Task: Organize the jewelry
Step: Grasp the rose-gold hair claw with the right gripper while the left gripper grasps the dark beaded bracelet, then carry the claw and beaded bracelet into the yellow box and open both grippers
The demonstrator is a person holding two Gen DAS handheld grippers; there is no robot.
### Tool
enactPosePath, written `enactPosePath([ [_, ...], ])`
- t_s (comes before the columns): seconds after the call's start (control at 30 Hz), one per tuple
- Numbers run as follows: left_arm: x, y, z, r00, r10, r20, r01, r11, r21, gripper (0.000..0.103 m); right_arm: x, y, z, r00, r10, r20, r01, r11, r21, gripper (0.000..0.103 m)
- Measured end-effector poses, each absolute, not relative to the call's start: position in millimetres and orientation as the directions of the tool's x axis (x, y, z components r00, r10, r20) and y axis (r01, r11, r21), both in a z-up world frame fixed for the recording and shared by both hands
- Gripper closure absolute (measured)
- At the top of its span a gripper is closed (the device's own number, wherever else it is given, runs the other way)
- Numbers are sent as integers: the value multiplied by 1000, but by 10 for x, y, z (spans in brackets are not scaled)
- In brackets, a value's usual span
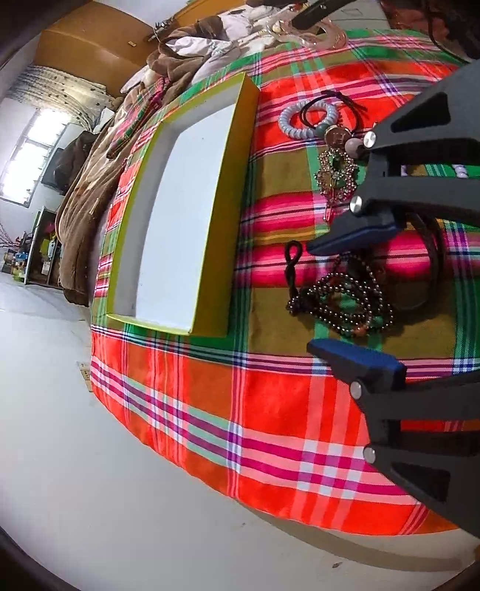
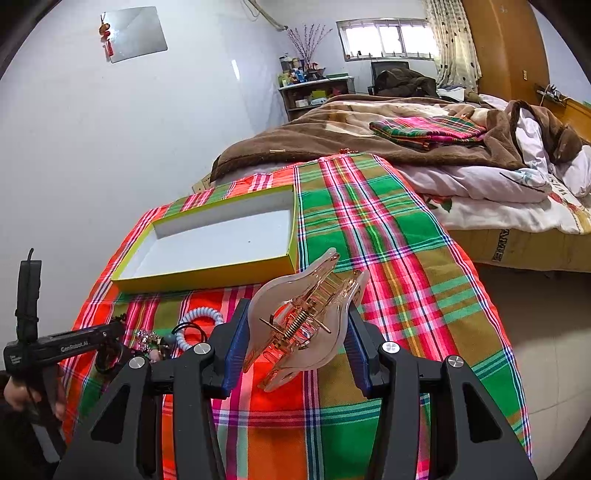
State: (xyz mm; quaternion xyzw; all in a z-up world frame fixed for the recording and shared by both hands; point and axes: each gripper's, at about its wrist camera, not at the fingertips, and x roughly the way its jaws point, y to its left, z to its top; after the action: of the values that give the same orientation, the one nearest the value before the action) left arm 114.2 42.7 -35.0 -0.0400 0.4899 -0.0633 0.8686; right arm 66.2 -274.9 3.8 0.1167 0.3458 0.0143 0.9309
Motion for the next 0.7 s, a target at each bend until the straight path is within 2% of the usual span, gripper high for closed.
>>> enactPosePath([
  [0.03,1151,426,-349,512,-145,-847,69,989,-127,67,665,-2752,42,762,107,-639,54,972,227,55],
  [0.4,1206,438,-345,520,-129,-844,50,991,-120,89,690,-2786,30,760,114,-640,52,971,235,55],
  [0.7,1188,469,-257,539,-128,-833,46,991,-123,93,708,-2768,43,761,122,-637,40,971,234,55],
])
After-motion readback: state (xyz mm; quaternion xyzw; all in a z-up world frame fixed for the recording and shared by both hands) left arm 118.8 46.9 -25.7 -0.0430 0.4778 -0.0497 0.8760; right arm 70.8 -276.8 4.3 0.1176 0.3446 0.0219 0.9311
